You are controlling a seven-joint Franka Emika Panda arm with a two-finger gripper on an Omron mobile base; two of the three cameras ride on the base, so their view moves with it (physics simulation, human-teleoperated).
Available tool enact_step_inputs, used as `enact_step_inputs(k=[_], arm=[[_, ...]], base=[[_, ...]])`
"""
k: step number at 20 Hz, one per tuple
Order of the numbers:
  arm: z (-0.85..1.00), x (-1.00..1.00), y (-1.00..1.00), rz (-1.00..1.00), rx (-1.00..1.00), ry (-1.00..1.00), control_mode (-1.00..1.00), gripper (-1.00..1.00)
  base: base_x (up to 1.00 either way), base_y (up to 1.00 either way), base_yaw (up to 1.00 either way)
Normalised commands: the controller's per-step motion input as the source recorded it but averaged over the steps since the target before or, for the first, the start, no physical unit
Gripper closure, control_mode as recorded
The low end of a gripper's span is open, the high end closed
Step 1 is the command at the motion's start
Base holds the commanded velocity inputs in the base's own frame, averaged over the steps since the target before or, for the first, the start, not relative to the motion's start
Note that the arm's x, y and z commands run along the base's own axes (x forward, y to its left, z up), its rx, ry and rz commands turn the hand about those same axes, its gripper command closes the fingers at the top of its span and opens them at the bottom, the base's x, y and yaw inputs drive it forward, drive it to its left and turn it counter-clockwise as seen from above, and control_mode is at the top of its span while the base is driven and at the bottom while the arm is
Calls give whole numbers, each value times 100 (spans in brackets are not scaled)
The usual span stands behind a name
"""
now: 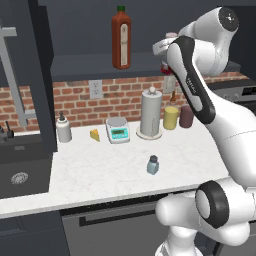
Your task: Put the shaker and condiment bottle from the counter next to their counterparts in the cabinet.
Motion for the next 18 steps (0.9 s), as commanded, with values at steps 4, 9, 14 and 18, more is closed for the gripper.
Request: enact_step_inputs(k=[4, 9, 14, 18], arm=[[0, 39, 4, 11, 3, 0, -100, 100], [0, 53, 5, 2, 9, 0, -100, 100], [0, 58, 25, 0, 5, 0, -100, 100], [0, 41, 31, 0, 0, 2, -100, 100]], base=[[0, 0, 0], [0, 0, 0], [0, 0, 0], [0, 0, 0]])
